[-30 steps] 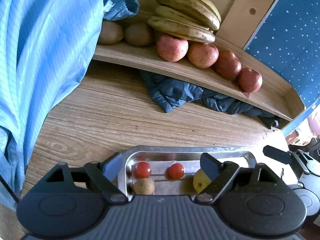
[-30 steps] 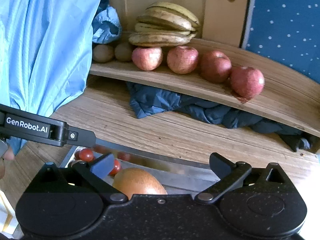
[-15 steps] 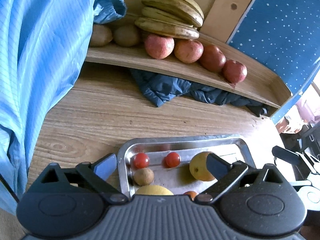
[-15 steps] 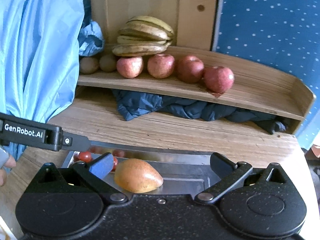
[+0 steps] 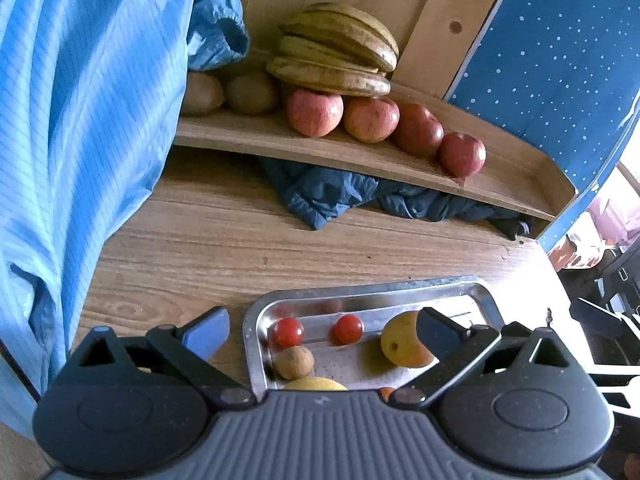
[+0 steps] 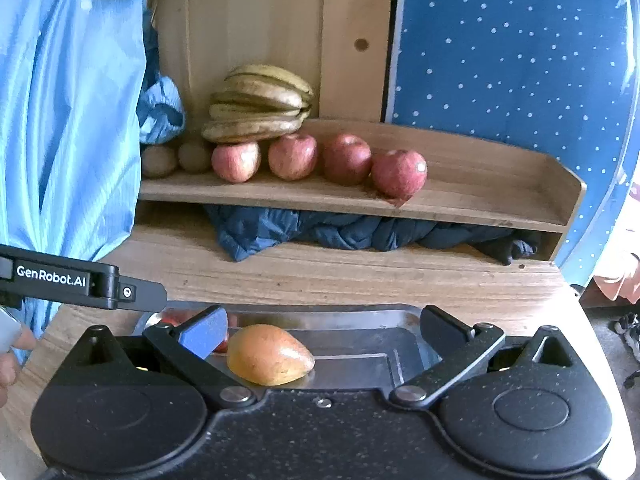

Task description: Organize fruits

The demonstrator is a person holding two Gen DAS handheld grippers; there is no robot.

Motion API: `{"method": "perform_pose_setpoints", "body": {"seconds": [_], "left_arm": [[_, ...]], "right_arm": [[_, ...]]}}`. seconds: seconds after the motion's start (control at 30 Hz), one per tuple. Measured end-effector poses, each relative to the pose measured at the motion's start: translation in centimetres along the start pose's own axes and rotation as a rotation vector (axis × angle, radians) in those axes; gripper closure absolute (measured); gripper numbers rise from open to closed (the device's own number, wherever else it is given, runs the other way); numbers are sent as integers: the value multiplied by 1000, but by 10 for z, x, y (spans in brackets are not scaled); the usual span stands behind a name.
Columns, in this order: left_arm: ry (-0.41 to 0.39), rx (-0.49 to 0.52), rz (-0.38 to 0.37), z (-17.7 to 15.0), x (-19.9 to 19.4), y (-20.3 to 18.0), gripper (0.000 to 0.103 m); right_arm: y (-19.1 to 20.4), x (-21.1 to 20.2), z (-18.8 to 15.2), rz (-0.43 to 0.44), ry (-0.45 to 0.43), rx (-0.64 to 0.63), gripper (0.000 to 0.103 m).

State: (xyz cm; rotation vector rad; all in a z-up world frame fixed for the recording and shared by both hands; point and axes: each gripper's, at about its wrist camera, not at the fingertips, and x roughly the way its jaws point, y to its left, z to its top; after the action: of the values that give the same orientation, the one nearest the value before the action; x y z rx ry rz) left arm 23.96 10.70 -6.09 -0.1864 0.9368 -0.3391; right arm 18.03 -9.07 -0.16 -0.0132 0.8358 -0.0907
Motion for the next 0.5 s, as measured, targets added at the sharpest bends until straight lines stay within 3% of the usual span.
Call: {"method": "perform_pose_setpoints", "body": {"seconds": [0.5], "left_arm": [[-70, -35, 41, -34, -36, -25, 1]], "right_arm": [[-18, -39, -18, 70, -30, -33, 1]]}}
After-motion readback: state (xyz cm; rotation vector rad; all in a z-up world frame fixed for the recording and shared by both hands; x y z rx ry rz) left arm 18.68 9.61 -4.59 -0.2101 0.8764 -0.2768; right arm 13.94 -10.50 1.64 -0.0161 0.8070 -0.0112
